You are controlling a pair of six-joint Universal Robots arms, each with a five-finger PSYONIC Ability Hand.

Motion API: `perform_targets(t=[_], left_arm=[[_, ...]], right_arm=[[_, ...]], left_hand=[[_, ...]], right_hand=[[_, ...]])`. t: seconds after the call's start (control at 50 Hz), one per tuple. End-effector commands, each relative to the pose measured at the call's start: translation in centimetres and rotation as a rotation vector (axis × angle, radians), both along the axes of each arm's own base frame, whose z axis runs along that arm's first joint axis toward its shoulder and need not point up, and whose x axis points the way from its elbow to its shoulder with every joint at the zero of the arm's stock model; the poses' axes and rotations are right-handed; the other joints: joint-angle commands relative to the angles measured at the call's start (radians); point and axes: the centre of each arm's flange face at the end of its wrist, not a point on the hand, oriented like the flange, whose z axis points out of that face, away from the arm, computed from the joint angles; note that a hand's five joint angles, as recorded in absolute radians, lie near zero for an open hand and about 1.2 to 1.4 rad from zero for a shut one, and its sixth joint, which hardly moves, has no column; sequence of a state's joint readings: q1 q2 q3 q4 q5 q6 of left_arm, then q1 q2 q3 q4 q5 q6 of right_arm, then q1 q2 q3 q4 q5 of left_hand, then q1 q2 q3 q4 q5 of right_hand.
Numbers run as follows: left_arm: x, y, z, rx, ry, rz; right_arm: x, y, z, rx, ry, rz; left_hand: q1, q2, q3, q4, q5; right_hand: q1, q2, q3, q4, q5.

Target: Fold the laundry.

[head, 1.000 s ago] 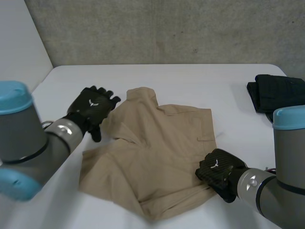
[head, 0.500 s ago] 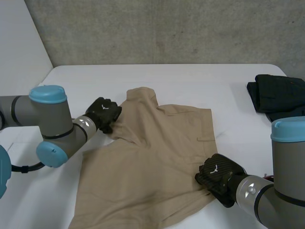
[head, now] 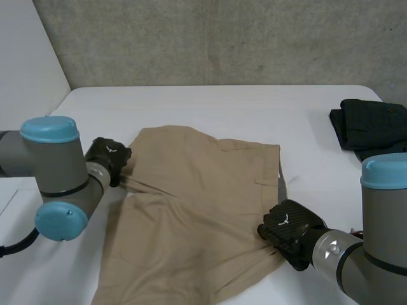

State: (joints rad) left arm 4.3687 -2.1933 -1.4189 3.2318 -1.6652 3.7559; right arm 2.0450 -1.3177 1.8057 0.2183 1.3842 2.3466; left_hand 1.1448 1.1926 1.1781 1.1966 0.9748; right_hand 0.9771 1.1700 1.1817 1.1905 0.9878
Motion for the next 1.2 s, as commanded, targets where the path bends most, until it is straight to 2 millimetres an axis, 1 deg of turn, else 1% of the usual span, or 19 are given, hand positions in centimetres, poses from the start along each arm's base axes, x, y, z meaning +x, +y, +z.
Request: perform_targets(t=[0.02,0.12,0.18,0.2,0.26,0.28,0.4,0.42,0.48,0.5,0.56,0.58,0.64,0.66,0.74,0.8,0.92,1.1,1.2], left_arm=[[0.2,0.4,-0.7,0.004,-0.067,0.030],[0.2,0.5,-1.2,0.009,-0.105,0.027],[-0.2,0.8,-1.0,0.005,-0.092,0.018],[-0.4,1.0,-0.7,-0.003,-0.091,0.012],[-0.7,1.1,0.9,-0.040,-0.071,0.009],[-0.7,1.3,2.5,-0.076,-0.044,0.013],[0.2,2.9,6.9,-0.138,0.117,0.054],[0.5,3.7,8.2,-0.149,0.171,0.062],[0.8,5.4,9.2,-0.135,0.234,0.060],[1.1,6.8,9.2,-0.098,0.250,0.051],[1.6,9.1,9.0,-0.023,0.250,0.029],[2.0,10.7,8.7,0.040,0.240,0.011],[2.5,12.9,8.0,0.141,0.217,-0.012],[2.8,14.3,7.5,0.214,0.204,-0.021],[3.6,16.8,5.9,0.389,0.177,-0.023],[4.0,18.1,5.1,0.471,0.175,-0.006],[4.4,19.3,4.0,0.529,0.164,0.005],[3.9,20.7,3.5,0.554,0.138,-0.037],[3.4,21.3,3.3,0.563,0.123,-0.066]], right_arm=[[0.0,0.1,-0.1,0.008,-0.001,-0.004],[-0.1,0.2,-0.2,0.011,0.001,-0.004],[0.0,0.1,-0.1,0.008,-0.007,-0.004],[0.0,0.1,-0.1,0.009,-0.010,-0.005],[0.2,-0.3,0.2,0.007,-0.040,-0.022],[0.3,-0.4,0.3,0.007,-0.053,-0.029],[0.8,-1.4,1.0,-0.011,-0.132,-0.071],[0.9,-1.5,1.1,-0.012,-0.142,-0.077],[1.2,-2.1,1.6,-0.021,-0.193,-0.100],[1.3,-2.3,1.7,-0.022,-0.208,-0.110],[1.4,-3.0,1.8,-0.012,-0.250,-0.143],[1.5,-3.2,1.8,-0.010,-0.258,-0.148],[1.6,-3.5,1.8,0.000,-0.280,-0.160],[1.6,-3.7,1.8,-0.002,-0.286,-0.161],[1.7,-3.9,1.7,-0.001,-0.300,-0.153],[1.7,-4.0,1.4,0.000,-0.298,-0.156],[1.7,-4.3,1.1,-0.014,-0.306,-0.159],[1.7,-4.9,0.8,-0.012,-0.336,-0.186],[1.2,-5.6,0.7,-0.002,-0.351,-0.224]], left_hand=[[0.251,0.204,0.218,0.200,0.247],[0.251,0.204,0.218,0.200,0.247],[-0.375,-0.422,-0.408,-0.426,-0.379],[-0.673,-0.721,-0.706,-0.725,-0.677],[-0.796,-0.844,-0.829,-0.848,-0.800],[-0.886,-0.934,-0.920,-0.938,-0.891],[-0.890,-0.938,-0.924,-0.942,-0.895],[-0.870,-0.918,-0.903,-0.922,-0.874],[-0.826,-0.874,-0.859,-0.878,-0.830],[-0.776,-0.824,-0.809,-0.828,-0.781],[-0.720,-0.768,-0.753,-0.772,-0.725],[-0.697,-0.744,-0.730,-0.748,-0.701],[-0.694,-0.741,-0.727,-0.745,-0.698],[-0.679,-0.727,-0.712,-0.731,-0.684],[-0.652,-0.700,-0.686,-0.704,-0.657],[-0.600,-0.648,-0.633,-0.652,-0.604],[-0.582,-0.630,-0.615,-0.634,-0.586],[-0.585,-0.633,-0.618,-0.637,-0.589],[-0.582,-0.630,-0.615,-0.634,-0.587]], right_hand=[[0.419,0.226,0.215,0.206,0.234],[0.419,0.226,0.215,0.206,0.234],[0.419,0.226,0.215,0.206,0.234],[0.419,0.226,0.215,0.206,0.234],[0.419,0.226,0.215,0.206,0.234],[0.419,0.226,0.215,0.206,0.234],[0.419,0.226,0.215,0.206,0.234],[0.419,0.226,0.215,0.206,0.234],[0.419,0.226,0.215,0.206,0.234],[0.419,0.226,0.215,0.206,0.234],[0.419,0.226,0.215,0.206,0.234],[0.419,0.226,0.215,0.206,0.234],[0.419,0.226,0.215,0.206,0.234],[0.419,0.226,0.215,0.206,0.234],[0.419,0.226,0.215,0.206,0.234],[0.419,0.226,0.215,0.206,0.234],[0.419,0.226,0.215,0.206,0.234],[0.419,0.226,0.215,0.206,0.234],[0.419,0.226,0.215,0.206,0.234]])
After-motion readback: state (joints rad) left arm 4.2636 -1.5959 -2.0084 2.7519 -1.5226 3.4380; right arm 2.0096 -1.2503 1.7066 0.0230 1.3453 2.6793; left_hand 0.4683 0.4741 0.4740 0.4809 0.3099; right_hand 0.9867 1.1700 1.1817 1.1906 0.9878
